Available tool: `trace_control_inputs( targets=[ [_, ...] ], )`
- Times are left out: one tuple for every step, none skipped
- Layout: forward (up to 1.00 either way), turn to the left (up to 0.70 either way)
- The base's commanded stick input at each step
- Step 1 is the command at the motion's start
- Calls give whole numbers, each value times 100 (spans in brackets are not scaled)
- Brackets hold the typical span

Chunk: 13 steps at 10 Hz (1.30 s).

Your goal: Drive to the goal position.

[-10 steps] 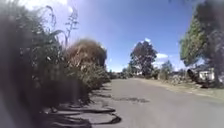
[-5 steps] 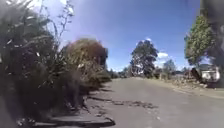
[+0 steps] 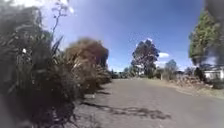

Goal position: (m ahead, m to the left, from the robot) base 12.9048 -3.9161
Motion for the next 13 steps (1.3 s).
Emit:
trace_control_inputs(
  targets=[
    [100,-23],
    [100,-36],
    [100,-34],
    [100,-24],
    [100,-13],
    [100,-38],
    [100,-35],
    [100,-9],
    [100,-20],
    [100,-31],
    [100,-41],
    [100,-37],
    [100,-33]
  ],
)
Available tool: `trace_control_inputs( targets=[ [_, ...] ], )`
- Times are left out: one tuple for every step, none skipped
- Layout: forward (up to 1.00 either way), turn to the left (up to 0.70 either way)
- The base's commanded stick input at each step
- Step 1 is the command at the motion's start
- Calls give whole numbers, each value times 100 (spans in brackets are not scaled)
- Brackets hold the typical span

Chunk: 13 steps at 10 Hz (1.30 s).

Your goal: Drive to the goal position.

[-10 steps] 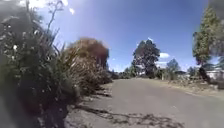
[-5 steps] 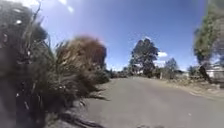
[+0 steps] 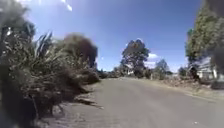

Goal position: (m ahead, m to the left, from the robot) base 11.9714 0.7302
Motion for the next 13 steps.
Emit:
trace_control_inputs(
  targets=[
    [100,-29],
    [100,-25],
    [100,-21],
    [100,-18],
    [100,-14],
    [100,-11],
    [100,-8],
    [100,-5],
    [100,-1],
    [100,12],
    [100,26],
    [100,-1],
    [100,-1]
  ],
)
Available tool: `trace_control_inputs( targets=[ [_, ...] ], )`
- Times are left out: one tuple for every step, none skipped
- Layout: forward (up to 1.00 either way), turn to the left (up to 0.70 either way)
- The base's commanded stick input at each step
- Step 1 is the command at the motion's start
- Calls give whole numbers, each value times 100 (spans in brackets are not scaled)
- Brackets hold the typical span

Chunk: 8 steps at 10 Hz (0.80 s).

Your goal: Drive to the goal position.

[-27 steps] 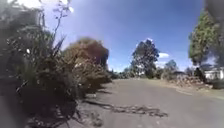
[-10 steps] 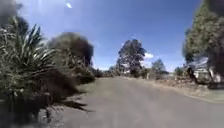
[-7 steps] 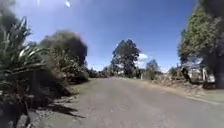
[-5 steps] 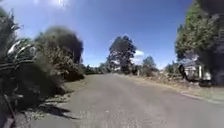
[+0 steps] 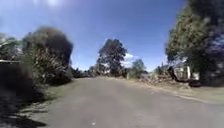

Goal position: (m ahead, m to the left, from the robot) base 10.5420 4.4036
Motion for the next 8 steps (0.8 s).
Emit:
trace_control_inputs(
  targets=[
    [100,-1],
    [100,-1],
    [100,-1],
    [100,-1],
    [100,5],
    [100,16],
    [100,28],
    [100,28]
  ],
)
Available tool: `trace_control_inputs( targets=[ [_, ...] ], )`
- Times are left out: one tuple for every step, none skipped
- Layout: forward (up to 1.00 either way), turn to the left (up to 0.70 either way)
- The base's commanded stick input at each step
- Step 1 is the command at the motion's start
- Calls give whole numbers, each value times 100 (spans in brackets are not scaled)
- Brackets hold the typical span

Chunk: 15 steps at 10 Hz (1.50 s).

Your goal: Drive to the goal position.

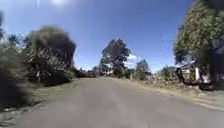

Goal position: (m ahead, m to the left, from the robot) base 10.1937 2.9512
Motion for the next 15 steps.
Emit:
trace_control_inputs(
  targets=[
    [100,14],
    [100,0],
    [100,-1],
    [100,-1],
    [100,-1],
    [100,-1],
    [100,-1],
    [100,-1],
    [100,-1],
    [100,-1],
    [100,-1],
    [100,-1],
    [100,-1],
    [100,0],
    [100,3]
  ],
)
